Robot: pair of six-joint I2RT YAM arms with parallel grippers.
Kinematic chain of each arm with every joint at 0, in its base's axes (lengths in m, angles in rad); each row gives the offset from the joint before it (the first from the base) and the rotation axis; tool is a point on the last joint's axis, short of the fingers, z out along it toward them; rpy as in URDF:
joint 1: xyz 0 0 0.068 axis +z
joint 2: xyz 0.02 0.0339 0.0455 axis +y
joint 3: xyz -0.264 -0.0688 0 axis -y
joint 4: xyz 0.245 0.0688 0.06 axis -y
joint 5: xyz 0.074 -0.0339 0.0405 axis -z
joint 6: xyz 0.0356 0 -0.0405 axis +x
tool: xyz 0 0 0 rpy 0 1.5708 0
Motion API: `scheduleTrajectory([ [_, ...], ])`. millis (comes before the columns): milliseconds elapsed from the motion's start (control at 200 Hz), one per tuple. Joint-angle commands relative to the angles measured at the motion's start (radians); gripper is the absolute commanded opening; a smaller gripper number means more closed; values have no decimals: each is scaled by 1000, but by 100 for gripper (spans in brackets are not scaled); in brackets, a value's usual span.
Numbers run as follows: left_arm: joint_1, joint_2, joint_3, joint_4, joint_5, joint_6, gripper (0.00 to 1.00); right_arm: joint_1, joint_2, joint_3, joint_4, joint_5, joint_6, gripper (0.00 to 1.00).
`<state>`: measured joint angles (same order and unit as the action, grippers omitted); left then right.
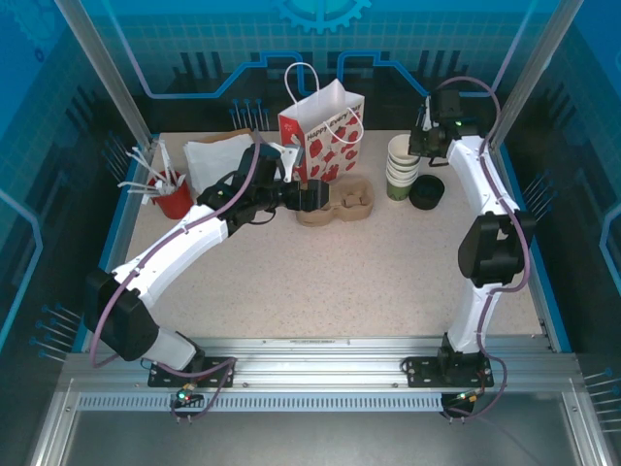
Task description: Pack the takeout coffee
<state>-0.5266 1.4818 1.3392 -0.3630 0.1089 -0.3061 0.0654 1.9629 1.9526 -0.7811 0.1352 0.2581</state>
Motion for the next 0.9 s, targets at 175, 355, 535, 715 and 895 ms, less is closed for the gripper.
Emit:
scheduleTrajectory([
  [175,-7,-36,-48,-3,-48,18,97,8,-137,110,-60,-86,27,7],
  [355,27,-78,-111,25,-75,-31,97,18,-264,89,-72,-167,41,7],
  [535,127,-154,-224,73,-5,-107,97,125,-457,-146,-39,-199,9,8],
  [715,187,-249,-316,13,-23,-91,97,367,-616,-484,45,-186,-32,9],
  [895,214,-312,-354,-31,-87,-63,98,553,-605,-710,217,-183,-7,9],
])
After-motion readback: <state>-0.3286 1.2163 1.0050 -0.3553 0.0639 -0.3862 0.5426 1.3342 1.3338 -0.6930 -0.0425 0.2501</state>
